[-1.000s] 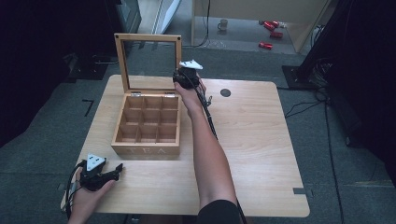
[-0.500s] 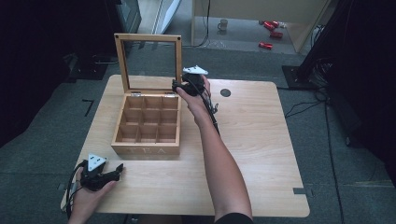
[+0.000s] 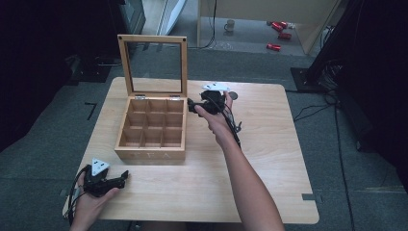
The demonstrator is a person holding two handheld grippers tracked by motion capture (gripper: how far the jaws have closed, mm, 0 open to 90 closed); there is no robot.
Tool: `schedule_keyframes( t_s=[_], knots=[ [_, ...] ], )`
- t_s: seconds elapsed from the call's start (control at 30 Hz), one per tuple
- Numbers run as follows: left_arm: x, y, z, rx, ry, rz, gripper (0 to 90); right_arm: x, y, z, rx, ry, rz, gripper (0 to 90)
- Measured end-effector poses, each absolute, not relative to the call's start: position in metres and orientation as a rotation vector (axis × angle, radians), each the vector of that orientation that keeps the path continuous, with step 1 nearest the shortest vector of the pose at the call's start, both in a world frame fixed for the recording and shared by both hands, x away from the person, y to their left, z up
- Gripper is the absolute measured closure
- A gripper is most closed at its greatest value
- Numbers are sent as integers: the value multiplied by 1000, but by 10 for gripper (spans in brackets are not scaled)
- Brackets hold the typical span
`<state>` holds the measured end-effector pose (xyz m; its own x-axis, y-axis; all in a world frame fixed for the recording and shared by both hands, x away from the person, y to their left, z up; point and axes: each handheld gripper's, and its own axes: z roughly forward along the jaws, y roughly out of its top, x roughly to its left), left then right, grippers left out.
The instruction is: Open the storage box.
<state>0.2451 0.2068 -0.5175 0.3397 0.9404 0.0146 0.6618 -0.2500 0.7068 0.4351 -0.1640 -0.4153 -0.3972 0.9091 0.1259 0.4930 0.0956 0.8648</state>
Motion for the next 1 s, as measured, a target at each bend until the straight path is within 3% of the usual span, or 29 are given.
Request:
schedule_keyframes(
  t_s=[1.0],
  knots=[
    [245,207,-518,2005,1395,590,131,320,-278,-456,1464,1884,1212,108]
  ],
)
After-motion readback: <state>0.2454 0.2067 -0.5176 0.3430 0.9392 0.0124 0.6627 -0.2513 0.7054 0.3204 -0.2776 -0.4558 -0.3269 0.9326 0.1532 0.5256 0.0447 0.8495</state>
